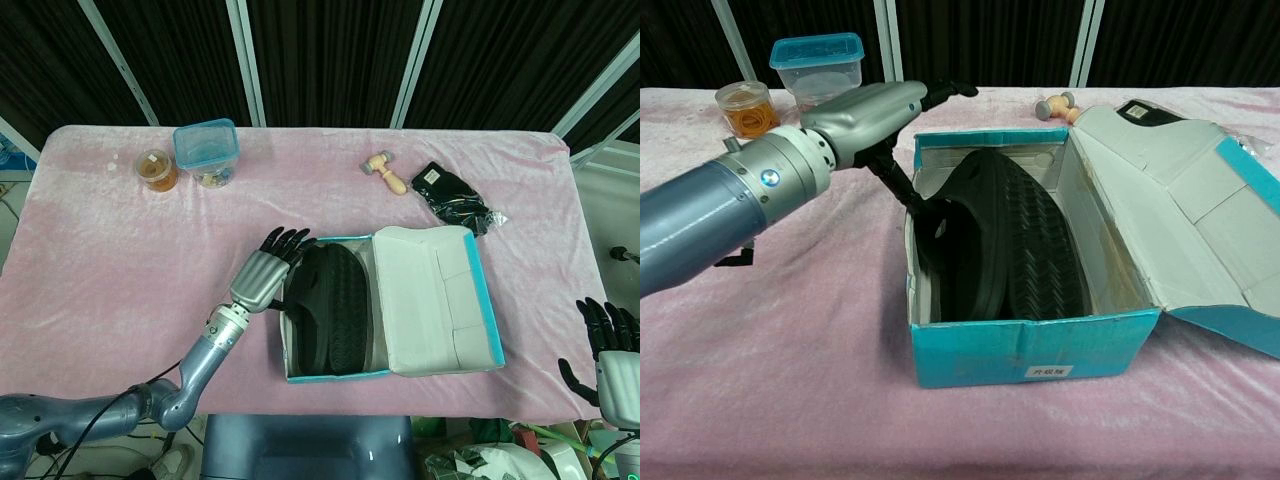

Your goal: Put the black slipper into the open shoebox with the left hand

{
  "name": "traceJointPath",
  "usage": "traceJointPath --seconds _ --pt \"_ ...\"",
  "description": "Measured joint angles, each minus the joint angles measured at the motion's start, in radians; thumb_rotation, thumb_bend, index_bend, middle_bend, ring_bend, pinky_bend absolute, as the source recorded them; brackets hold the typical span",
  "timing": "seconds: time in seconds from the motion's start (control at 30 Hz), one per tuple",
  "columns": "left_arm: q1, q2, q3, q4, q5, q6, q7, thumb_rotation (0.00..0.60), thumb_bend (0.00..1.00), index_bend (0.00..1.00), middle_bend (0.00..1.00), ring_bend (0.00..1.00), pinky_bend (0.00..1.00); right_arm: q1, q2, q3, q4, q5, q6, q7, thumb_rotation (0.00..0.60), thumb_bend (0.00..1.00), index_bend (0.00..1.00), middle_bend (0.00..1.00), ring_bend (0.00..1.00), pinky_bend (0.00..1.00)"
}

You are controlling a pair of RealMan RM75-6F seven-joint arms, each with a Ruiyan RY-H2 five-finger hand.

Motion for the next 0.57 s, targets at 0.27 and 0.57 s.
traceJointPath --seconds 0.27,0.57 --pt "0.084 0.201 0.037 -0.276 -0.039 0.093 0.238 0.600 0.00 0.00 0.00 0.00 0.00 0.004 0.006 0.004 0.010 0.000 -0.003 0.020 0.600 0.24 0.03 0.06 0.00 0.06" --pt "0.346 0.511 0.132 -0.537 -0.038 0.385 0.273 0.600 0.00 0.00 0.01 0.00 0.00 0.025 0.007 0.015 0.031 -0.001 -0.021 0.040 0.600 0.24 0.03 0.06 0.00 0.06"
